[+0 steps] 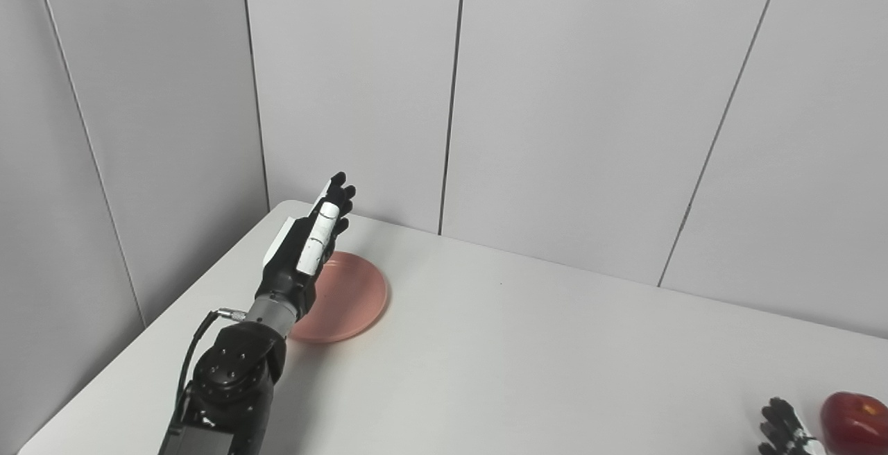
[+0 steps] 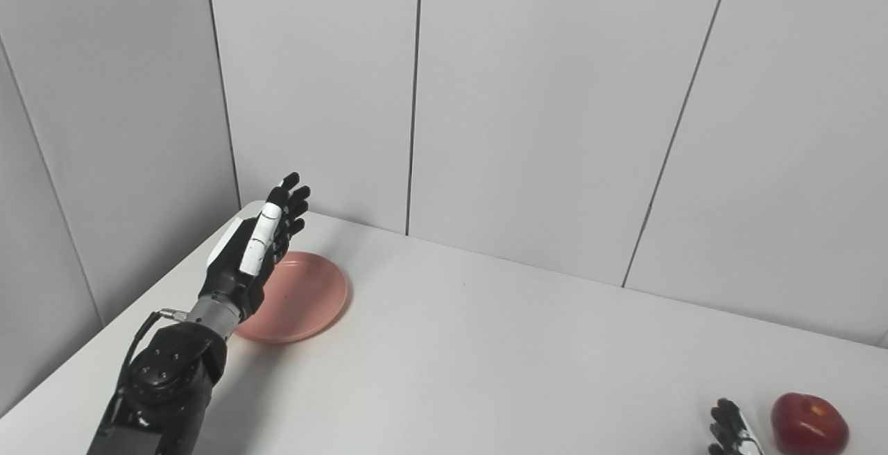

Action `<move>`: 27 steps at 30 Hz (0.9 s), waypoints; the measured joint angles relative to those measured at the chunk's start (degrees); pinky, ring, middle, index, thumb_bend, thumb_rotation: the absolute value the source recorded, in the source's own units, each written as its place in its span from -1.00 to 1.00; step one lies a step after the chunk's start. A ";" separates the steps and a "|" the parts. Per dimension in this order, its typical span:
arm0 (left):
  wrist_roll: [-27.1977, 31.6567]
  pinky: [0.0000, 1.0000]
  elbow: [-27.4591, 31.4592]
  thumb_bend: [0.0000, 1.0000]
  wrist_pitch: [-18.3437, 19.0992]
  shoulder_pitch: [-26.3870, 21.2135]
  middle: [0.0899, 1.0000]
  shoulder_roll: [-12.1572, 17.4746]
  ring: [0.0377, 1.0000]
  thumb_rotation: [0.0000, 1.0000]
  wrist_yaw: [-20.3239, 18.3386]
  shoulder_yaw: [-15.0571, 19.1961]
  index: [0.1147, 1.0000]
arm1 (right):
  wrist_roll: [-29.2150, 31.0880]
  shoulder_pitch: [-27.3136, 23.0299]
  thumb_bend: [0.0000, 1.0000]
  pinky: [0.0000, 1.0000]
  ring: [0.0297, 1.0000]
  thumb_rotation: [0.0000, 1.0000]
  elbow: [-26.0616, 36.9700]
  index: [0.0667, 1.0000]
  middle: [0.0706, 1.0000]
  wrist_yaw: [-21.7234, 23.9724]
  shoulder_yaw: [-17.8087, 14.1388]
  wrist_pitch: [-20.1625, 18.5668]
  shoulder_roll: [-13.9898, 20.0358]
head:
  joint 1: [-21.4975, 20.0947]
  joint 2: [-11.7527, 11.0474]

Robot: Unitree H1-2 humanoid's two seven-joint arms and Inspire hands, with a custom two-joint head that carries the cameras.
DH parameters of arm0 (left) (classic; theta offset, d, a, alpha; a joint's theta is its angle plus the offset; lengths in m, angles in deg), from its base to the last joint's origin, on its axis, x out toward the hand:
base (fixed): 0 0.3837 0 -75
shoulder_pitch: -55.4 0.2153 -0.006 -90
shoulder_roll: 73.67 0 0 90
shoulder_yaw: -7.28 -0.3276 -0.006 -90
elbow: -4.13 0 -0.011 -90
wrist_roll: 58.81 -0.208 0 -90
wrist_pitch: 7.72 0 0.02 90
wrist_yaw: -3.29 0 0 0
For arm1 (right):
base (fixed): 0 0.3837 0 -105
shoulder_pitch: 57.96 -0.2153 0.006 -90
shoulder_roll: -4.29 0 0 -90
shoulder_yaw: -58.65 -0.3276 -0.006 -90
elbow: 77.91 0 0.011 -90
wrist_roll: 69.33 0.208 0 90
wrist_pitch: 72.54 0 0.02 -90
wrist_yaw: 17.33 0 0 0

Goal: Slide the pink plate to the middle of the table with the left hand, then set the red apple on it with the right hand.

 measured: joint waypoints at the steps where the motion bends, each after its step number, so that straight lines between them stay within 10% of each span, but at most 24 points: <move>1: 0.09 1.00 -0.57 0.73 -0.55 -0.48 0.94 0.04 0.95 1.00 0.09 0.52 0.99 | 0.00 0.02 0.63 1.00 1.00 1.00 0.07 0.92 0.94 -0.02 0.02 0.00 0.00 | 0.00 0.00; 27: 3.87 0.64 -25.72 0.64 -15.69 -7.90 0.71 8.36 0.69 0.97 -1.73 5.87 0.84 | 0.03 0.32 0.57 1.00 1.00 1.00 0.73 0.95 0.95 -0.55 0.42 -0.02 0.07 | 0.26 -0.26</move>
